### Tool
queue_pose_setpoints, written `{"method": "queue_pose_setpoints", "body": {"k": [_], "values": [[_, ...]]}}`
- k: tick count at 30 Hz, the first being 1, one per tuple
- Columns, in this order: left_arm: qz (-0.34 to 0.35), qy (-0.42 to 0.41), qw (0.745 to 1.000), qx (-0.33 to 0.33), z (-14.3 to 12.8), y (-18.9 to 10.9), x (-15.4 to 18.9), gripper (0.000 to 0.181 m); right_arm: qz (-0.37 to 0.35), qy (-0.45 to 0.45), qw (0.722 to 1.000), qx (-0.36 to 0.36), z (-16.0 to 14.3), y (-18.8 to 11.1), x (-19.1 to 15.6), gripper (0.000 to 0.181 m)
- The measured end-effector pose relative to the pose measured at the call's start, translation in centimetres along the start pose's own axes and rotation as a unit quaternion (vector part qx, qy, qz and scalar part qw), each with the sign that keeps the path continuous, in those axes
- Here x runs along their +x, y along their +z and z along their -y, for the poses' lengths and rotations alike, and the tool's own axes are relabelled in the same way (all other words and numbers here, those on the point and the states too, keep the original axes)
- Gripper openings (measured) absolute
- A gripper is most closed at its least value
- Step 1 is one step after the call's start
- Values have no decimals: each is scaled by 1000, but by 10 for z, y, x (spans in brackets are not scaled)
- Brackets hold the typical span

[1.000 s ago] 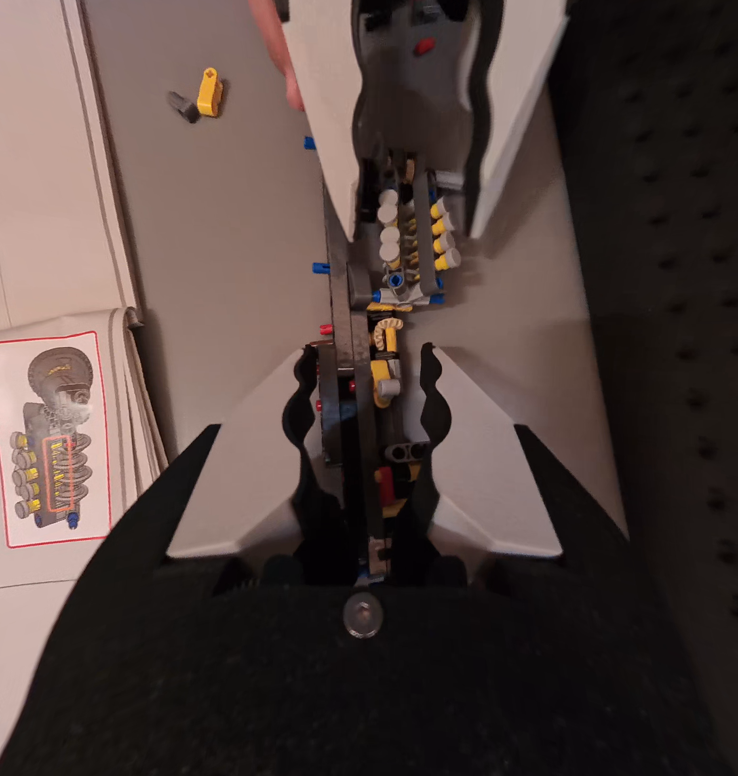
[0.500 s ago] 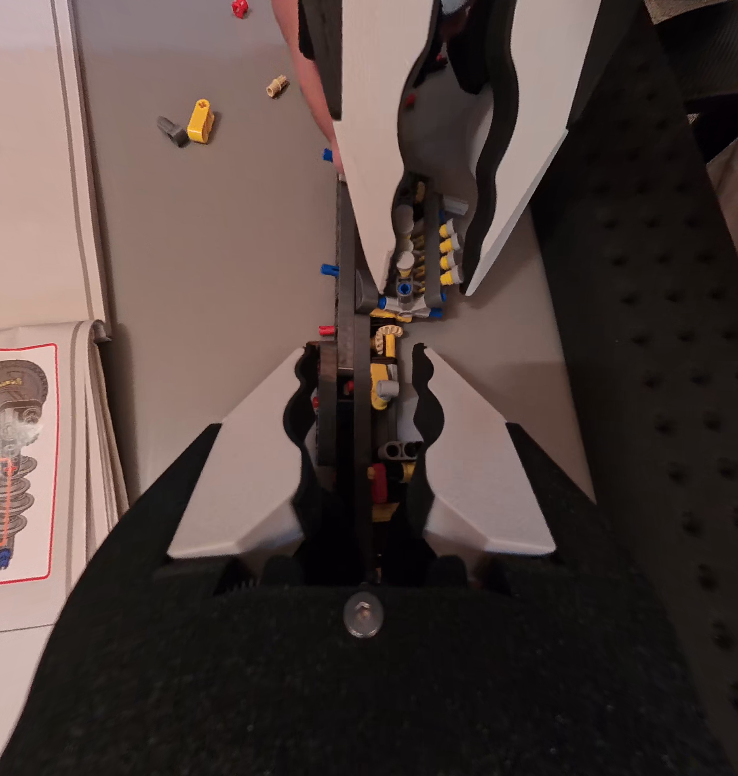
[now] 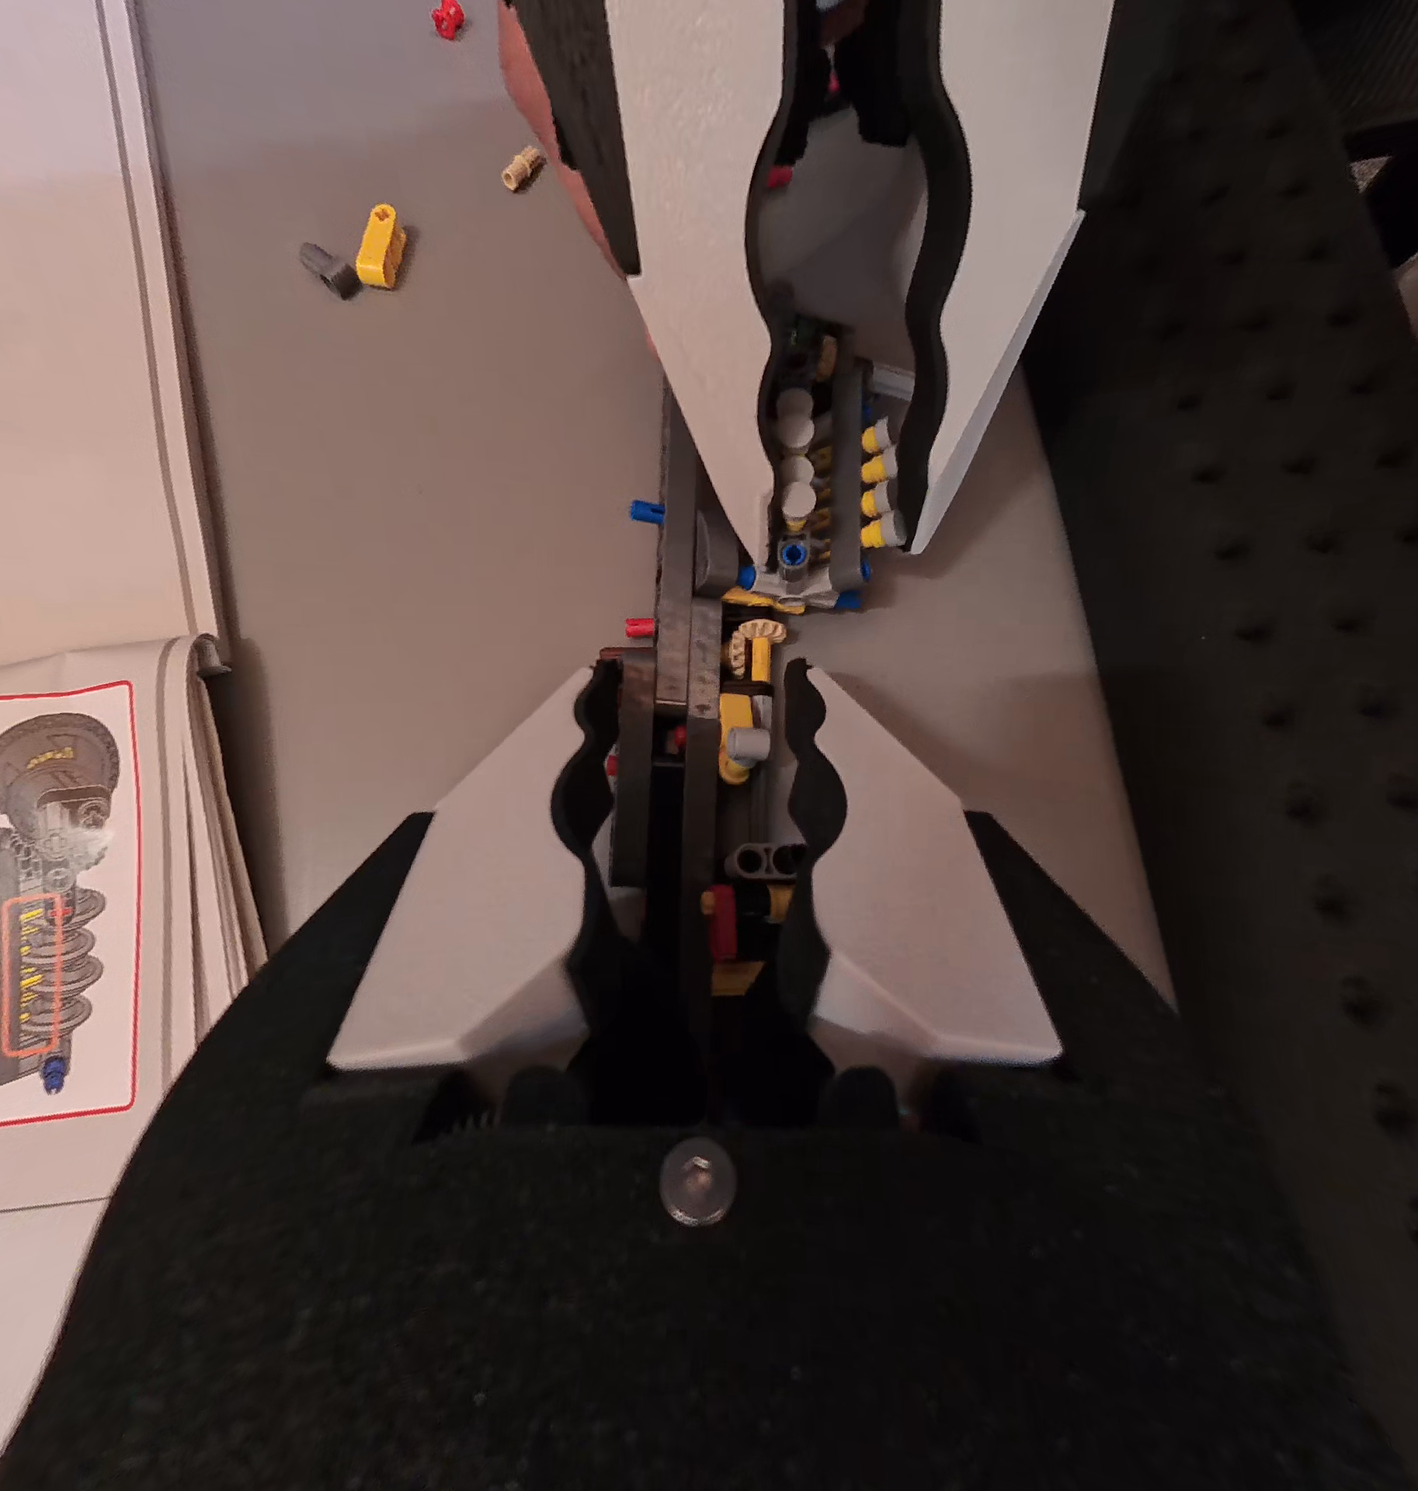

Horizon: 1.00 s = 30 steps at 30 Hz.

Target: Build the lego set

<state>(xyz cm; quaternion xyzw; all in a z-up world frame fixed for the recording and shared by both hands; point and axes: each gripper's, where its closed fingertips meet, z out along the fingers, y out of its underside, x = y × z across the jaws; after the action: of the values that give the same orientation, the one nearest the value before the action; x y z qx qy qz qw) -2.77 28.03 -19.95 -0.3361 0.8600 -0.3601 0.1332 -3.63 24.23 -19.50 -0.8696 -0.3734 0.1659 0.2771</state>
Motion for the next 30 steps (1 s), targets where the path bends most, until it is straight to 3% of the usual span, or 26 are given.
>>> {"method": "queue_pose_setpoints", "body": {"k": [2, 3, 5, 7, 10, 16, 30], "values": [[33, 8, 999, -2, -1, 1, -10, 41, 93, 11, 996, 6, 4, 8, -31, 31], [38, 15, 999, -3, -2, 0, -12, 42, 96, -2, 995, 14, 7, 11, -35, 32], [41, 30, 999, -4, -4, -2, -11, 43, -10, -32, 999, -13, 2, -5, -9, 32], [39, 27, 999, -2, -5, -2, -11, 44, 11, -15, 998, 60, 23, -26, -17, 32], [30, 23, 999, 2, -5, -1, -11, 44, -7, -14, 1000, 27, 10, -26, -9, 32], [23, 27, 999, 2, -5, -2, -10, 45, 23, 0, 999, -34, -11, -7, 4, 32], [7, 31, 999, 7, -5, -2, -6, 45, 18, -33, 999, -21, -4, -4, 12, 32]]}}
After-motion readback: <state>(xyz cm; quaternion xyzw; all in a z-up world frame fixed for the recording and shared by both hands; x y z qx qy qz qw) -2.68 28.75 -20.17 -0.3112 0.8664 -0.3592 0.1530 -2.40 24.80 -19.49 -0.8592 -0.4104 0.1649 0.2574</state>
